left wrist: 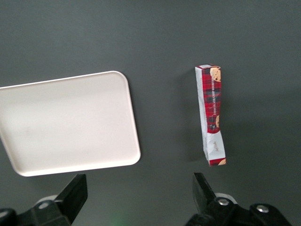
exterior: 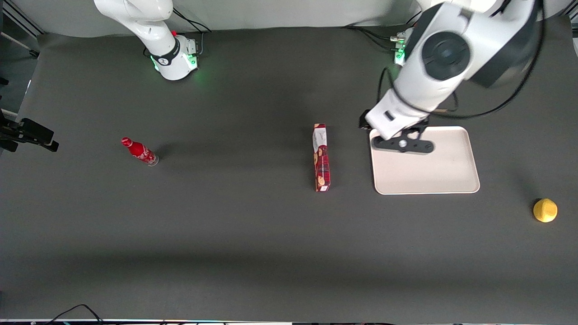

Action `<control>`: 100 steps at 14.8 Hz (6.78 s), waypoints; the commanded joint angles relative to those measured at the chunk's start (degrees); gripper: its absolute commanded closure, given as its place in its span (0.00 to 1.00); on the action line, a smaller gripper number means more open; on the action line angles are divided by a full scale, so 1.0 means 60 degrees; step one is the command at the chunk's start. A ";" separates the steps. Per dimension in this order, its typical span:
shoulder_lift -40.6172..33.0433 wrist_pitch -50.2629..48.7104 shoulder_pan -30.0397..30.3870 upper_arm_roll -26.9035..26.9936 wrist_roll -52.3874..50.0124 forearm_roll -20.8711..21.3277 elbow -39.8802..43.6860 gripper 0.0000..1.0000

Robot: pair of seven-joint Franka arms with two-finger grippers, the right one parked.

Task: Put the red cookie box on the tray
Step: 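Move the left gripper over the upright red plaid cookie box and lower it, then close the left gripper around the cookie box, then lift the cookie box and carry it past the white tray, then lower the cookie box onto the tray's edge beside the yellow object, then open the left gripper and raise it away from the box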

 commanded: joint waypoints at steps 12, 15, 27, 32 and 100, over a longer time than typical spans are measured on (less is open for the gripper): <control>0.2804 0.5830 -0.1434 -0.0645 -0.3484 0.0226 -0.2270 0.00; 0.3199 0.6449 -0.1523 -0.0645 -0.3544 0.0591 -0.2537 0.00; 0.3684 0.7124 -0.1640 -0.0645 -0.4160 0.0930 -0.2552 1.00; 0.3524 0.6890 -0.1567 -0.0601 -0.4336 0.0915 -0.2435 1.00; -0.0315 0.0334 0.2212 0.3400 0.4559 -0.0491 -0.0037 0.00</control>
